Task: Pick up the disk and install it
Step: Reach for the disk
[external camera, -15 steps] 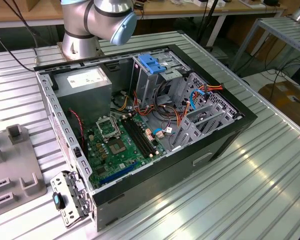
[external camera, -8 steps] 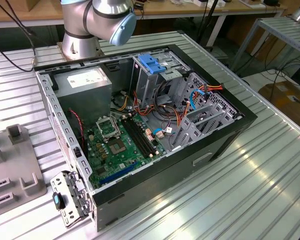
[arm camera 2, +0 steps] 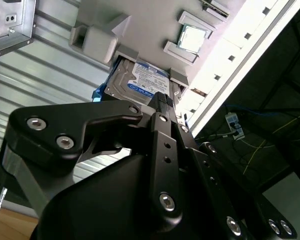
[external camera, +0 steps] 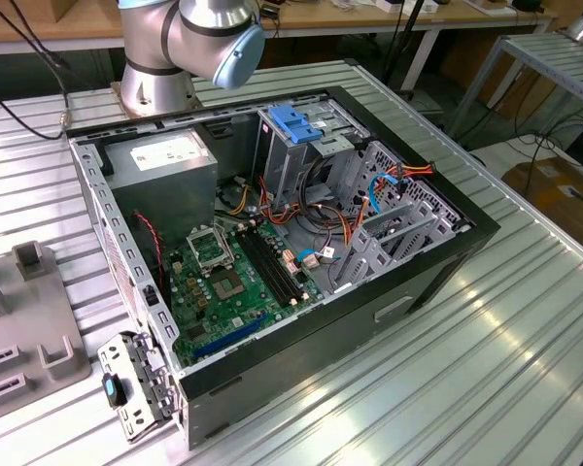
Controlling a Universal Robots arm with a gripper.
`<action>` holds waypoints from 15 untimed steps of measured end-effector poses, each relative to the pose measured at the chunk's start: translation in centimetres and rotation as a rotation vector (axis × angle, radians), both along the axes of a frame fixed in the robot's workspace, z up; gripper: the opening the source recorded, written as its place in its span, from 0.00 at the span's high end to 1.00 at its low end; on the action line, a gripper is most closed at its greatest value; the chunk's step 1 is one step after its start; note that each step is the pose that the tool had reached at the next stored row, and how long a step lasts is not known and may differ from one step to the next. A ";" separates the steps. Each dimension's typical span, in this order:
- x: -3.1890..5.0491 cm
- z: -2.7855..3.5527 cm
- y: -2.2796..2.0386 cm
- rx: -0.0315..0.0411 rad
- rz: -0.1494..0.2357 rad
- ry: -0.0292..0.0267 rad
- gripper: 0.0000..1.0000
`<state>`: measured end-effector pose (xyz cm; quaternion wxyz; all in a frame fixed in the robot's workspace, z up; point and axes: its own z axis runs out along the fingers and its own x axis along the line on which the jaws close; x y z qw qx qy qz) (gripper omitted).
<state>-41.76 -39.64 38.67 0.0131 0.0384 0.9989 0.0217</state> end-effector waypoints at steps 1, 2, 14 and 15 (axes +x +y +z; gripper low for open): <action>0.00 0.00 0.00 0.0000 0.000 0.0000 0.89; 0.00 0.00 0.00 0.0000 0.000 0.0000 0.89; 0.00 -0.54 1.70 -0.0505 0.000 0.0059 0.89; 0.00 -0.56 1.89 -0.0544 0.000 0.0065 0.89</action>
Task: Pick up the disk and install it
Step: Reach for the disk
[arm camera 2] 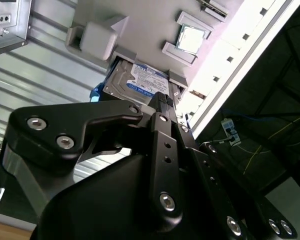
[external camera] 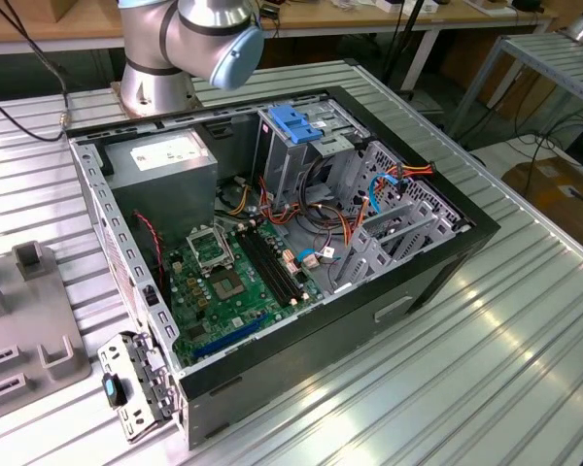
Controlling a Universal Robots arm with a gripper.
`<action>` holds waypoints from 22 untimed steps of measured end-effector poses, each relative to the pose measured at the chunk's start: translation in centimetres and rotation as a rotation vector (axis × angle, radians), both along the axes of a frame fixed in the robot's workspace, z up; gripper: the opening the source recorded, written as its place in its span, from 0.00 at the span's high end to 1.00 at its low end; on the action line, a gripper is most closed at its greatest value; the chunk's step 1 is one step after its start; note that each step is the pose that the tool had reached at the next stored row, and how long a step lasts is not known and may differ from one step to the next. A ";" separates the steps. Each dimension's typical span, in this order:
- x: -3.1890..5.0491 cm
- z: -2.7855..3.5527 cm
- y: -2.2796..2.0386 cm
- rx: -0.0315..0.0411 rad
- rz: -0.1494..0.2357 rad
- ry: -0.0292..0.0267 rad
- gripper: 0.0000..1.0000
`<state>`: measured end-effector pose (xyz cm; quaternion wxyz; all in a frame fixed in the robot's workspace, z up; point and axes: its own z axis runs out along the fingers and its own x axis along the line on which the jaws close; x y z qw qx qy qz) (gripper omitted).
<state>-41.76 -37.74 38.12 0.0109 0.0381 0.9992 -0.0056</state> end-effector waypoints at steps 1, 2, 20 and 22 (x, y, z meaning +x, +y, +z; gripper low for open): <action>-0.01 -0.02 0.25 -0.0035 0.000 0.0006 0.89; -0.01 -0.04 0.48 -0.0056 0.000 0.0008 0.89; -0.35 -0.64 3.41 -0.0081 0.000 0.0009 0.89; -0.35 -0.64 3.41 -0.0082 0.000 0.0011 0.89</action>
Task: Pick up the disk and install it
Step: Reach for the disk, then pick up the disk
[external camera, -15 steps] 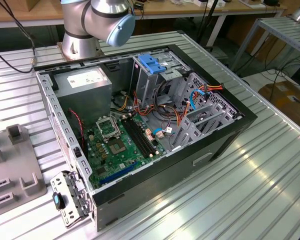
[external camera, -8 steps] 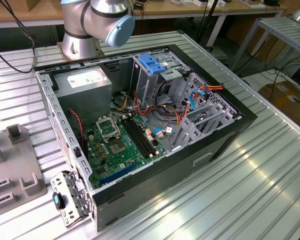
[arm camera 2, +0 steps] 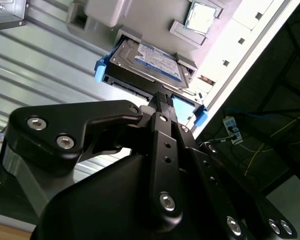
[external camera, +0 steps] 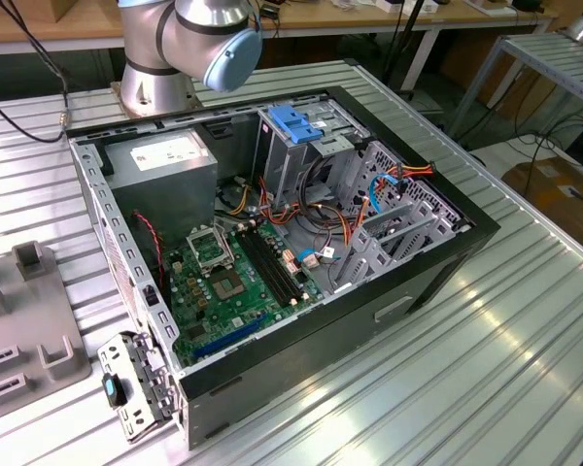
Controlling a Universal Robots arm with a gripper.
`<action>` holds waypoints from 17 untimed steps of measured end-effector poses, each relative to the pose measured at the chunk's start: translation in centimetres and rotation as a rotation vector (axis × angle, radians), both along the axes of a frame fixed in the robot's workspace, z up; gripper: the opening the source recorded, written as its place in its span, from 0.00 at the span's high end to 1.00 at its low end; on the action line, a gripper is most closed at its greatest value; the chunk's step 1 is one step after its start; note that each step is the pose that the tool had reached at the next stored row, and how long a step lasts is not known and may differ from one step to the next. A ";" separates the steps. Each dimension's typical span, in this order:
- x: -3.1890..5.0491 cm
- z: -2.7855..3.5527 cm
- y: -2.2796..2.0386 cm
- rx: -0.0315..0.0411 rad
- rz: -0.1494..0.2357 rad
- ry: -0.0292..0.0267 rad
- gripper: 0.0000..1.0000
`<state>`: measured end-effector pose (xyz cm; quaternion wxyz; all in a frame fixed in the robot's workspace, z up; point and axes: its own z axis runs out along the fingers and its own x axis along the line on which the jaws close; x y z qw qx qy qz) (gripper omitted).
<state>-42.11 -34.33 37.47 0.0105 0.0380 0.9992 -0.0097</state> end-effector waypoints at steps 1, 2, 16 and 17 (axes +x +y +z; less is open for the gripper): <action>0.00 -0.03 0.00 0.0001 0.000 -0.0001 0.89; 0.00 -0.05 0.00 0.0001 0.000 -0.0002 0.89; 0.00 -0.07 0.00 0.0001 0.020 -0.0003 0.89; 0.00 -0.06 0.00 0.0001 0.034 -0.0002 0.89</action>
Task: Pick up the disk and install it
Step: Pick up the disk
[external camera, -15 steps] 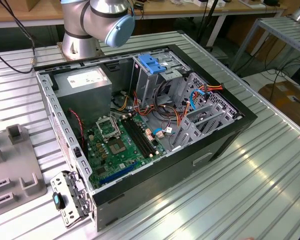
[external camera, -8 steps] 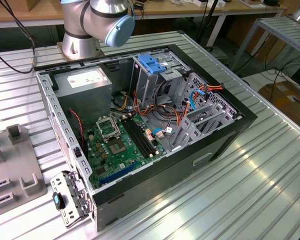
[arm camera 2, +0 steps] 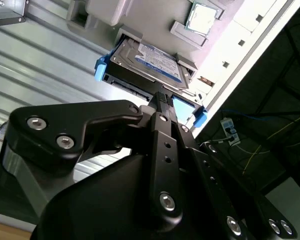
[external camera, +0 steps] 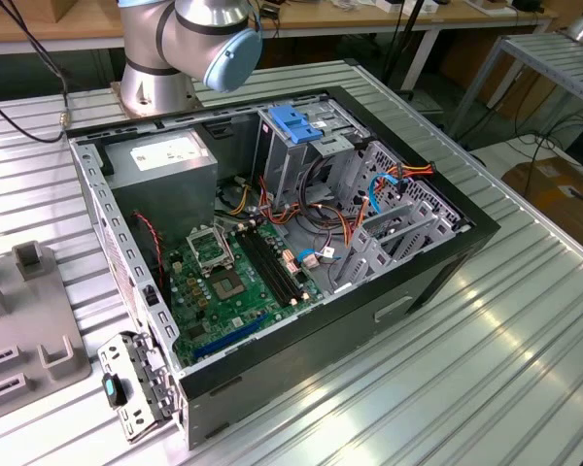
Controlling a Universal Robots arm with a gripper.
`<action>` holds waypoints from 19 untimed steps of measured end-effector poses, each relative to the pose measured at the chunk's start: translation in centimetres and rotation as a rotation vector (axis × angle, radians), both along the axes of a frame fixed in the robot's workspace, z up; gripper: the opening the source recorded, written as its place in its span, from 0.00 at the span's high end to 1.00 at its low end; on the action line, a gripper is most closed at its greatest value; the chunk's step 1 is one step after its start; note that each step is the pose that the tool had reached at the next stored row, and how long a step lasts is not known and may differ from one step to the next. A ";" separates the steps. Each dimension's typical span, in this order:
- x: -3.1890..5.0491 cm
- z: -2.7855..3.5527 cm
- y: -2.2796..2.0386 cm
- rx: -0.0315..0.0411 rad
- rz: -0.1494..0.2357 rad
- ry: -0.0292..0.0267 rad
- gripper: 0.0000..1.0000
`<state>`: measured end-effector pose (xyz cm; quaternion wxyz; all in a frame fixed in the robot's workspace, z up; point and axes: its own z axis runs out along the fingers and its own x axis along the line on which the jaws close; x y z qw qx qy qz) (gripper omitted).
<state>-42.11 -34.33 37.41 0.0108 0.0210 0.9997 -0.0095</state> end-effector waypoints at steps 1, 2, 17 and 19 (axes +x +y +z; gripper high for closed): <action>0.00 0.00 0.00 0.0000 0.013 0.0000 0.89; 0.00 -0.01 0.00 0.0000 0.033 -0.0001 0.89; 0.00 -0.07 0.00 0.0000 0.189 0.0000 0.89; 0.00 -0.07 0.00 0.0000 0.192 0.0000 0.89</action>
